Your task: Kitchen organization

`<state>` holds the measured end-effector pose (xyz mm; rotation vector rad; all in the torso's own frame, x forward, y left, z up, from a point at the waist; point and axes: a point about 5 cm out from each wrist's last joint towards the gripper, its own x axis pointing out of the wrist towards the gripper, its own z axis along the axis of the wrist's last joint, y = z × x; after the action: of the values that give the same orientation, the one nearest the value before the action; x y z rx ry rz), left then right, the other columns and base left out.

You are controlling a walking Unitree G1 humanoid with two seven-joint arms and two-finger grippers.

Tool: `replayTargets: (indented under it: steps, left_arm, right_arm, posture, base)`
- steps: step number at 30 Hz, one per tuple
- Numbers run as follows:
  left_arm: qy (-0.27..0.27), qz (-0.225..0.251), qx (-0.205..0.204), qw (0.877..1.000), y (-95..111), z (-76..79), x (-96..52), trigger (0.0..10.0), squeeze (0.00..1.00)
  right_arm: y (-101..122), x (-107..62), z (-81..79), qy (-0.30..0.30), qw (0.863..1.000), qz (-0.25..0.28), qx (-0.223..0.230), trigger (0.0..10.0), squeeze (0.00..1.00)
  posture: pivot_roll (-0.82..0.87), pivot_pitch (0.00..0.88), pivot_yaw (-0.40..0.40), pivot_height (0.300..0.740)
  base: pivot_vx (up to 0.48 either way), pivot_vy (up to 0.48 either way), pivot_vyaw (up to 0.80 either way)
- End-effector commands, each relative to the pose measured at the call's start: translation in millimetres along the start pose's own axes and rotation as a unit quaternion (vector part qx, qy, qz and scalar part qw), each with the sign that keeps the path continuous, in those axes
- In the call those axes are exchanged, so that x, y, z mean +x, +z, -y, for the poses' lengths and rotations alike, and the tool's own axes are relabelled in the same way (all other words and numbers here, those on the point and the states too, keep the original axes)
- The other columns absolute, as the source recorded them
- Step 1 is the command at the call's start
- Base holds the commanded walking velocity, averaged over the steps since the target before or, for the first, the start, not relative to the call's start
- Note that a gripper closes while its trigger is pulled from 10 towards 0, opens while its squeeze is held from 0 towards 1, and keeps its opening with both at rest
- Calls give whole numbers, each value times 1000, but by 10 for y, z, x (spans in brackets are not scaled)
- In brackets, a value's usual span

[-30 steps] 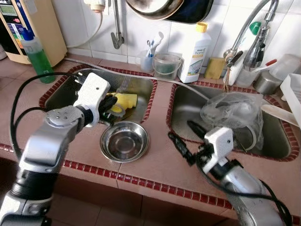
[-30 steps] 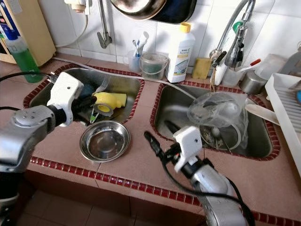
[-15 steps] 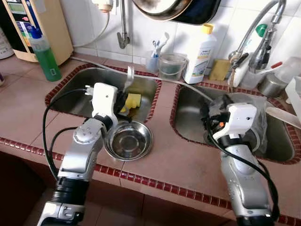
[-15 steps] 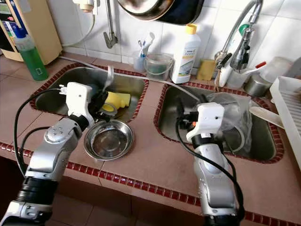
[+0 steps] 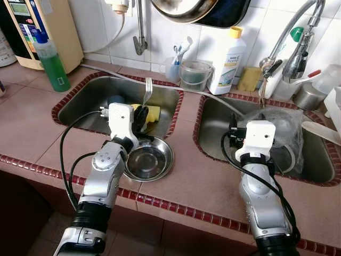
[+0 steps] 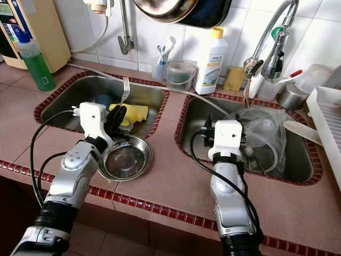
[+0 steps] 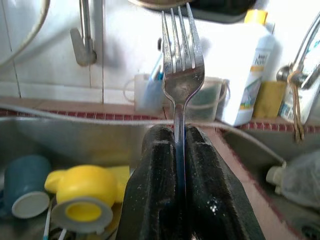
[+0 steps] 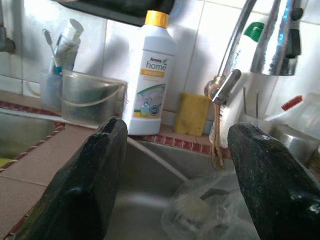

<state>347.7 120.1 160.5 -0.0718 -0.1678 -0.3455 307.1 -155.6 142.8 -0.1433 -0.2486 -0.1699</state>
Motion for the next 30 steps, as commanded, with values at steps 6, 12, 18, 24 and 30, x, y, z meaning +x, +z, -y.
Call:
replayTargets:
  steps: [6,12,18,24,30]
  left_arm:
    - [17,22,-33,999,71,-96,61,10000,0]
    - [13,20,-19,1000,49,-119,41,10000,0]
    - [40,-11,-35,999,-43,-192,35,10000,0]
    - [42,-20,-32,998,-76,-209,33,10000,0]
    - [44,-32,-17,998,-104,-254,15,10000,0]
  right_arm:
    - [13,41,8,-8,1000,17,-8,10000,0]
    - [4,41,1,-5,1000,20,-10,10000,0]
    - [-33,32,13,0,1000,16,-18,10000,0]
    - [-42,36,17,3,1000,17,-20,10000,0]
    - [-48,43,57,3,1000,16,-25,10000,0]
  posture:
    - [38,0,-6,740]
    - [43,0,-12,740]
    - [45,0,-18,740]
    - [45,0,-18,740]
    - [39,0,-16,740]
  base:
    - [0,0,0]
    - [0,0,0]
    - [0,124,0]
    - [0,248,0]
    - [0,289,0]
